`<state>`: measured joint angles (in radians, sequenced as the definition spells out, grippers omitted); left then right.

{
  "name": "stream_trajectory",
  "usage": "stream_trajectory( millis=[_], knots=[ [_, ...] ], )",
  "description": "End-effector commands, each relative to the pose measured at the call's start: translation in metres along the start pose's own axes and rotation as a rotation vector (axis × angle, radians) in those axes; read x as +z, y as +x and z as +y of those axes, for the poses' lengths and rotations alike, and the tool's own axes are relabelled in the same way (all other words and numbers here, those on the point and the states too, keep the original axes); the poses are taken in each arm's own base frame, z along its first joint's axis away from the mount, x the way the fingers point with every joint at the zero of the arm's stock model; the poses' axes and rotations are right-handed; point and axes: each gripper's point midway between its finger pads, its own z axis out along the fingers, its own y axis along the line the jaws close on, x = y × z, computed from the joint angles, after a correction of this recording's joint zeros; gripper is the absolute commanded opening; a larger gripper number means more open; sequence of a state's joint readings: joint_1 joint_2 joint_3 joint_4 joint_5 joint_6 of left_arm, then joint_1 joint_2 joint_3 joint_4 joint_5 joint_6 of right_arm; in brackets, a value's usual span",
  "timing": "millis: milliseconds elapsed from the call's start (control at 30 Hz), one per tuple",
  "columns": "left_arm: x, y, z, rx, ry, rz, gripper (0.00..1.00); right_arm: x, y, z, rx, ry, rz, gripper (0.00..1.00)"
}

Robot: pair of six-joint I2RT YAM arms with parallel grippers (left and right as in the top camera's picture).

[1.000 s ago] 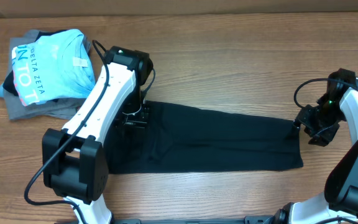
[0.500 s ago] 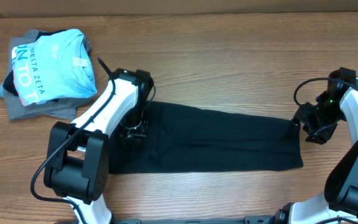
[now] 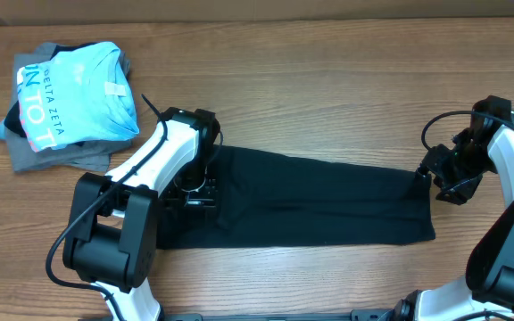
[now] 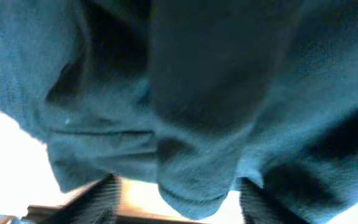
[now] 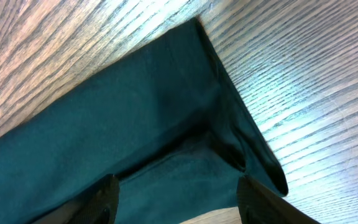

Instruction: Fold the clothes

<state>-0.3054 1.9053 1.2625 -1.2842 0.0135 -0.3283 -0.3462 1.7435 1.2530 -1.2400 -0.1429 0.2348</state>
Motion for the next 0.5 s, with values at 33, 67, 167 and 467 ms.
stream_trajectory(
  millis=[33,67,167,467],
  knots=[
    [-0.003,0.001,-0.004,-0.019,0.036,-0.005,0.15,-0.009,-0.002,0.003,-0.007,-0.021,-0.033,0.64],
    [-0.003,0.003,-0.003,-0.023,0.033,0.004,0.04,-0.009,-0.002,0.003,-0.007,-0.020,-0.033,0.64],
    [-0.004,0.021,-0.003,-0.069,0.038,0.078,0.04,-0.009,-0.002,0.003,-0.007,-0.020,-0.033,0.64],
    [-0.014,0.063,0.014,-0.061,-0.031,0.242,0.04,-0.009,-0.003,0.003,-0.007,-0.021,-0.036,0.64]
  ],
)
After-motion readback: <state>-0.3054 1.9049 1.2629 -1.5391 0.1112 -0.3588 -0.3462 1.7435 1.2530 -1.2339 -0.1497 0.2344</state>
